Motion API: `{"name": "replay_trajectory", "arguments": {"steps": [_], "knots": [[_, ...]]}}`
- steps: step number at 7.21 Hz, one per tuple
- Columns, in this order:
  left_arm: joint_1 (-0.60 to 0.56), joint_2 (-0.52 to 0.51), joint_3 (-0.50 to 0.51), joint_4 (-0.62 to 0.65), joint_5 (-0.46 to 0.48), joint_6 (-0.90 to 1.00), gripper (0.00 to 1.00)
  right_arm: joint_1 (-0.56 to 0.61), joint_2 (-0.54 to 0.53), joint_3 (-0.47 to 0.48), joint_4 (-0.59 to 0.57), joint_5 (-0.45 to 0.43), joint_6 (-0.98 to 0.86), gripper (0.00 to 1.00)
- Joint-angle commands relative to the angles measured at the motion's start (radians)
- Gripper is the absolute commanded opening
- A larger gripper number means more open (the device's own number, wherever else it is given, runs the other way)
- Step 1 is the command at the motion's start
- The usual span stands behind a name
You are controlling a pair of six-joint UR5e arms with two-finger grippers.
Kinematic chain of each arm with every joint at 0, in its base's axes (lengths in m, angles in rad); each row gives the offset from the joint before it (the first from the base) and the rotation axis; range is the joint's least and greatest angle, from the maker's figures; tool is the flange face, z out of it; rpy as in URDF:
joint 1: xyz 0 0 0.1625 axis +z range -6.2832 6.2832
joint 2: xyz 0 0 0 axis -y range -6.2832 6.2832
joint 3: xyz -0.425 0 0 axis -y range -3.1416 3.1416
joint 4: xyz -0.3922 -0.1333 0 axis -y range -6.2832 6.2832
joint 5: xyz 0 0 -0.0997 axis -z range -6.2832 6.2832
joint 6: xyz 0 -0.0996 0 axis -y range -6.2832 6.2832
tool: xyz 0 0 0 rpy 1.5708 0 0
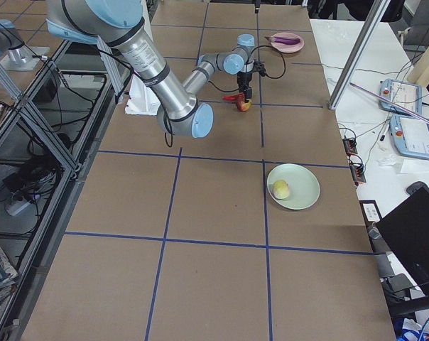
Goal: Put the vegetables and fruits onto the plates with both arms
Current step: 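Close the right gripper on the pomegranate and lift it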
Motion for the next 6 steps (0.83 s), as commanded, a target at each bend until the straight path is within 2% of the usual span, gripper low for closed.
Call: {"name": "replay_trajectory", "arguments": {"steps": [1, 3, 4, 5, 6], "knots": [[0.001, -0.001, 0.002, 0.000, -0.002, 0.000, 1.00, -0.009, -0.001, -0.042, 0.017, -0.001, -0.002, 1.00], [0.001, -0.001, -0.001, 0.000, -0.006, 0.000, 1.00, -0.016, -0.002, -0.053, 0.017, -0.002, 0.000, 0.98], [0.001, 0.001, -0.001, 0.000, -0.006, 0.000, 1.00, -0.016, -0.004, -0.053, 0.017, -0.001, -0.002, 0.76], [0.001, 0.001, -0.001, 0.000, -0.006, 0.000, 1.00, -0.015, 0.002, -0.052, 0.015, 0.001, 0.003, 0.33], [0.001, 0.001, -0.001, 0.000, -0.006, 0.000, 1.00, -0.006, 0.004, -0.041, 0.018, 0.006, 0.012, 0.13]]}}
